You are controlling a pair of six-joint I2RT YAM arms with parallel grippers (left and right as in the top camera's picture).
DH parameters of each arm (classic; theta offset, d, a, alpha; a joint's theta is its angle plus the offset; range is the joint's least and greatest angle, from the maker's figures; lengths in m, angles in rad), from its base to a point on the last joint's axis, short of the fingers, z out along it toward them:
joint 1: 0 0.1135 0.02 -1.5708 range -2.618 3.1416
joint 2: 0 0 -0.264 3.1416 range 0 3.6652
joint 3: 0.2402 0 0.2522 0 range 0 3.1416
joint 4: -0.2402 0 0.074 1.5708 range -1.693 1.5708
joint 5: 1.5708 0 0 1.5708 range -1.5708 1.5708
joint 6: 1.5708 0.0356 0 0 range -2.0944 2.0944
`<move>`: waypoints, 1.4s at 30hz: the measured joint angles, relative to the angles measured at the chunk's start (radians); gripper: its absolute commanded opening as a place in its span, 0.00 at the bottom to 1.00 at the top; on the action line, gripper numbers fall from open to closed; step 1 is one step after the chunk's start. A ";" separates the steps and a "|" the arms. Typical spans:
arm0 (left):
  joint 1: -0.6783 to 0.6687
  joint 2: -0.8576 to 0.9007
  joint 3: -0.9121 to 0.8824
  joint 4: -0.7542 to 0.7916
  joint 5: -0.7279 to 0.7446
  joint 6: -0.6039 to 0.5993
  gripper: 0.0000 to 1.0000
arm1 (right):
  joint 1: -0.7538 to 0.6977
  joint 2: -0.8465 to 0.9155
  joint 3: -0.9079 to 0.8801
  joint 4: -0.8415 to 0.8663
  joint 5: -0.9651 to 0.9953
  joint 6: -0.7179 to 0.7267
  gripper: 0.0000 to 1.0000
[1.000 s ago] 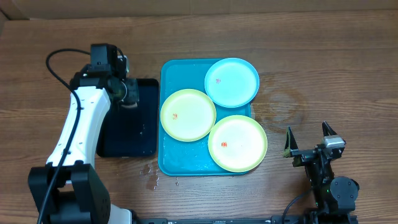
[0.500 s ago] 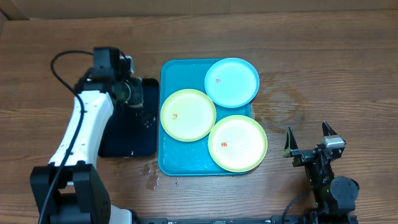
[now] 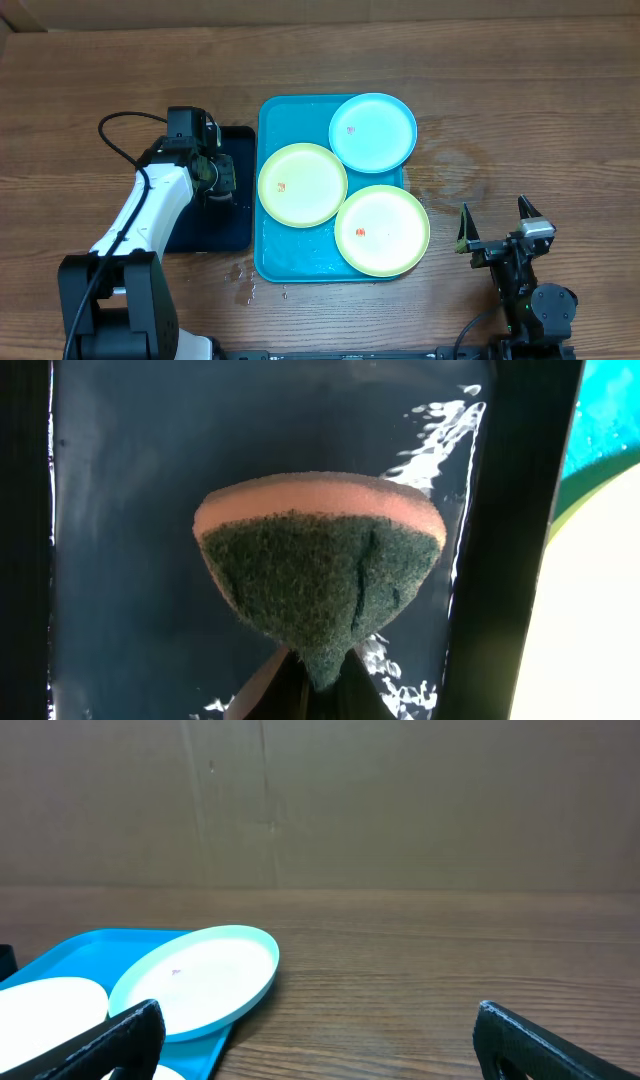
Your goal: Clean dirty plates on tray and stack at the side
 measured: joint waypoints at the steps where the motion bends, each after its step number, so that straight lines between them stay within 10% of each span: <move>1: 0.000 0.000 0.000 0.000 -0.001 -0.001 0.04 | 0.000 0.000 0.000 0.000 0.000 0.000 1.00; 42: 0.000 0.000 0.000 0.001 -0.023 -0.004 0.04 | 0.000 0.000 0.000 0.000 0.000 0.000 1.00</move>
